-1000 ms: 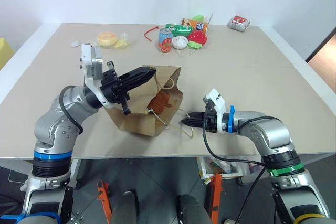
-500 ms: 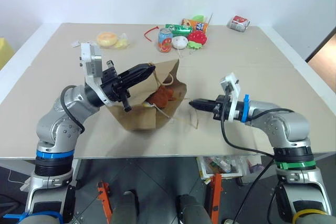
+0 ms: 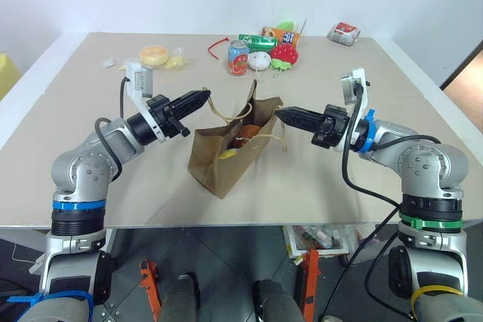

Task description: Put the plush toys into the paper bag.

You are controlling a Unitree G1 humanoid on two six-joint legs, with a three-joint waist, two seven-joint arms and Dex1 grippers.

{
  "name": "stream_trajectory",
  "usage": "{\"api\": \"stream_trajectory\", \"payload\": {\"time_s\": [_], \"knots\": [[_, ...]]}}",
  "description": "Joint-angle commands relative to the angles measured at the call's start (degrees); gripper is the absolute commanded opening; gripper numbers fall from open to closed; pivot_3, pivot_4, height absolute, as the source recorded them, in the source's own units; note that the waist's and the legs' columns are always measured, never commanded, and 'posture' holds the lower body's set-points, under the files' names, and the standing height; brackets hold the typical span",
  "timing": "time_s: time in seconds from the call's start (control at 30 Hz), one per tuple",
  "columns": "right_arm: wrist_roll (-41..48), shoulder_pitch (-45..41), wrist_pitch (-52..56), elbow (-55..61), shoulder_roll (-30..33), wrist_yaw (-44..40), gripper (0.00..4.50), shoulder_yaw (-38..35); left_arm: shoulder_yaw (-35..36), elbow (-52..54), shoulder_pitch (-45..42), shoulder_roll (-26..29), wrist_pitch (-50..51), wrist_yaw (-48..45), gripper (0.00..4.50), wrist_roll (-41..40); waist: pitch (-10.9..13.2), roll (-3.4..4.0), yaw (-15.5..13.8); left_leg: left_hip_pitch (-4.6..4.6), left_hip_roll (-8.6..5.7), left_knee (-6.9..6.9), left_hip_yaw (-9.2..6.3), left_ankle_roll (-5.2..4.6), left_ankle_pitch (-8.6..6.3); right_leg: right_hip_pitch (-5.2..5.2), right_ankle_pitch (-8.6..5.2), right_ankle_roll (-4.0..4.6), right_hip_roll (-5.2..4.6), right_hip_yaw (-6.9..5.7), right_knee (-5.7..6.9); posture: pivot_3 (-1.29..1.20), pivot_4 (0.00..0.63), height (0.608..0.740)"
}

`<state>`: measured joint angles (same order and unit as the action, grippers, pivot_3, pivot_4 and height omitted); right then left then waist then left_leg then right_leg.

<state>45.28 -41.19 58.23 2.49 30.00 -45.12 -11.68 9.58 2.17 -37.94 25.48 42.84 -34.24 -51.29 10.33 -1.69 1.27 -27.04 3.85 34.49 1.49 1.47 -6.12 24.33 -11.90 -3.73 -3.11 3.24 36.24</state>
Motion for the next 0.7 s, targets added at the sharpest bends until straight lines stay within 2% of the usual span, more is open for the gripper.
{"api": "stream_trajectory", "payload": {"time_s": [0.03, 0.07, 0.1, 0.13, 0.2, 0.3, 0.33, 0.4, 0.6, 0.7], "knots": [[0.4, -3.4, -1.3, -2.6, -0.4, 3.0, 0.53, -2.8, 1.0, 0.7, -1.0, 0.2, -0.4, -1.0, 0.98, 0.4, 0.0, 0.0, 0.0, 0.0, 0.0, 0.0, 0.0, 0.0, 0.0, 0.0, 0.01, 0.01, 0.0, 0.0, 0.0, 0.0, 0.15, 0.74], [0.4, -3.5, -1.3, -2.4, -0.2, 3.0, 0.85, -2.7, 1.4, 0.8, -1.0, 0.2, -0.4, -1.4, 1.33, 0.0, 0.0, 0.0, 0.0, 0.0, 0.0, 0.0, 0.0, 0.0, 0.0, 0.0, 0.02, 0.03, 0.0, 0.0, -0.01, 0.0, 0.15, 0.74], [0.2, -3.7, -1.2, -2.4, 0.0, 3.1, 0.85, -2.4, 1.9, 0.9, -1.0, 0.0, -0.5, -1.6, 1.33, -0.5, 0.0, 0.0, 0.0, 0.0, 0.0, 0.0, 0.0, 0.0, 0.0, 0.0, 0.02, 0.03, 0.0, 0.0, -0.01, 0.0, 0.15, 0.74], [0.1, -3.7, -1.3, -2.2, 0.4, 2.7, 1.13, -2.1, 2.8, 1.1, -1.0, -0.3, -0.2, -2.0, 1.61, -1.9, 0.0, 0.0, 0.0, 0.0, 0.0, 0.0, 0.0, 0.0, 0.0, 0.0, 0.02, 0.03, 0.0, 0.0, 0.0, 0.0, 0.15, 0.74], [0.2, -4.2, -0.8, -3.0, 0.8, 3.1, 2.04, -2.3, 4.6, 1.6, -0.9, -0.6, 0.6, -3.0, 2.44, -4.9, 0.0, 0.0, 0.0, 0.0, 0.0, 0.0, 0.0, 0.0, 0.0, 0.01, 0.03, 0.05, 0.0, 0.0, 0.0, 0.0, 0.15, 0.74], [2.4, -4.6, 0.6, -2.9, 1.5, 1.9, 3.01, -3.4, 6.9, 1.3, -0.9, -0.5, 2.2, -3.7, 3.36, -8.6, 0.0, 0.0, 0.0, 0.0, 0.0, -0.01, 0.0, 0.0, 0.0, 0.01, 0.05, 0.09, 0.0, 0.0, 0.0, 0.0, 0.15, 0.74], [3.3, -4.8, 1.2, -2.8, 1.8, 1.5, 3.24, -3.9, 8.0, 0.9, -1.0, -0.2, 3.1, -3.8, 3.61, -10.2, 0.0, 0.0, 0.0, -0.02, 0.0, -0.02, 0.0, 0.0, 0.0, 0.02, 0.05, 0.09, 0.0, 0.0, 0.0, 0.0, 0.15, 0.74], [4.2, -5.0, 1.5, -2.9, 2.0, 1.3, 3.28, -4.7, 9.5, 0.4, -1.1, 0.3, 4.3, -3.9, 4.36, -12.5, 0.0, 0.0, 0.0, -0.02, 0.0, -0.04, 0.0, 0.0, 0.0, 0.03, 0.05, 0.1, 0.0, 0.0, 0.0, 0.0, 0.15, 0.74], [12.8, -8.0, 1.4, -5.0, -0.8, 4.2, 3.28, -13.1, 14.1, -2.1, -1.1, 2.5, 8.1, -4.6, 4.44, -19.0, 0.0, 0.0, 0.0, -0.02, 0.0, -0.04, 0.0, 0.0, 0.0, 0.02, 0.03, 0.07, 0.0, 0.0, 0.0, 0.0, 0.15, 0.74], [14.2, -8.6, 0.3, -5.6, -1.2, 5.6, 3.28, -15.4, 14.7, -2.0, 0.1, 4.0, 9.3, -5.9, 4.44, -19.7, 0.0, 0.0, 0.1, -0.02, 0.0, -0.04, -0.01, -0.01, 0.0, 0.04, 0.01, 0.02, 0.0, -0.01, 0.0, 0.0, 0.15, 0.74]]}}
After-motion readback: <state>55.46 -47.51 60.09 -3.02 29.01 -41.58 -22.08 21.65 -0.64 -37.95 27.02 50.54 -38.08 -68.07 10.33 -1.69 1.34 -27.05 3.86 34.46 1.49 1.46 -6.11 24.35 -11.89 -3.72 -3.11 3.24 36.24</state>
